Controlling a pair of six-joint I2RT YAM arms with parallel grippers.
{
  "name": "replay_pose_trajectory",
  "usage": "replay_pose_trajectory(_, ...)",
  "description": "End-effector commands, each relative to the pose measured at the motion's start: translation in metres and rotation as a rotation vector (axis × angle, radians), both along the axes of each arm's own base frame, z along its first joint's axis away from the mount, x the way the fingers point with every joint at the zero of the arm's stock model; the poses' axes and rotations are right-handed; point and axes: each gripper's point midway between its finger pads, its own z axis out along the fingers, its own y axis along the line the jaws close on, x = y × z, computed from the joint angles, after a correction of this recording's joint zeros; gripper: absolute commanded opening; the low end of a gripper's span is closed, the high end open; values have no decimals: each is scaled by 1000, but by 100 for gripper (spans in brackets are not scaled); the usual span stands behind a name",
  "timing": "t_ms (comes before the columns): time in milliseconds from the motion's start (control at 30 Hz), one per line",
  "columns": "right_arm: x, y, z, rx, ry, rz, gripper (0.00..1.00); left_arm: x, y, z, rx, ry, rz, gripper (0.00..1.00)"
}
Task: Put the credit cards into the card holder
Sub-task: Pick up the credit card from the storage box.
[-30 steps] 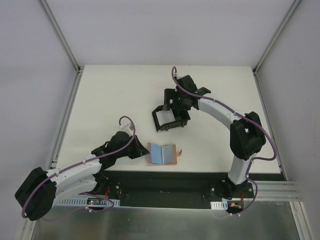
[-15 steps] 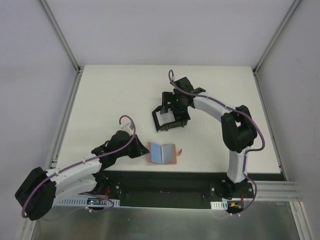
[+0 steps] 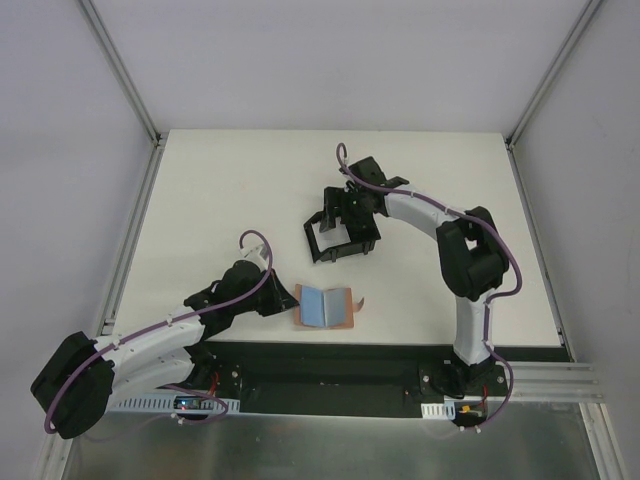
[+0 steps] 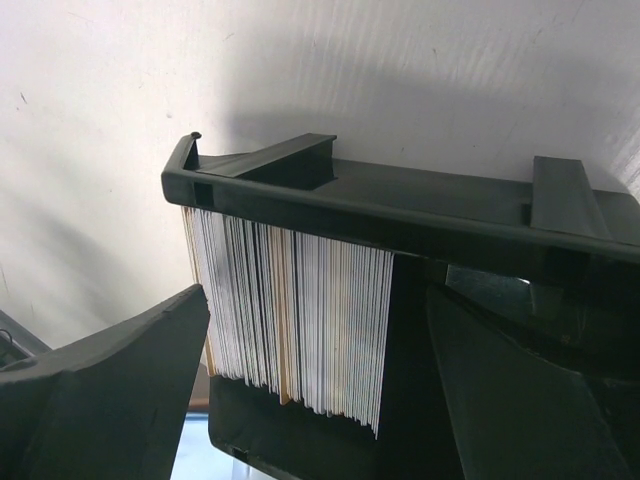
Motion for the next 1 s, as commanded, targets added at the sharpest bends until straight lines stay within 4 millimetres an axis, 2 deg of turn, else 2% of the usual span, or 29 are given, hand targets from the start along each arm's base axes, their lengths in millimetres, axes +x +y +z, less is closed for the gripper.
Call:
replay_pose_trajectory(0, -2, 5, 11, 42, -4, 28, 91, 6, -6, 14, -16, -39, -11, 0)
replay_pose_trajectory(267, -4, 14, 36, 119, -28, 56, 77, 7, -7, 14, -14, -41, -13, 0)
replay_pose_trajectory(667, -8, 8, 32, 104, -18, 43, 63, 6, -6, 14, -14, -41, -13, 0)
replay_pose_trajectory(967, -8, 7, 34, 109, -16, 37, 46, 7, -7, 13, -11, -36, -15, 0)
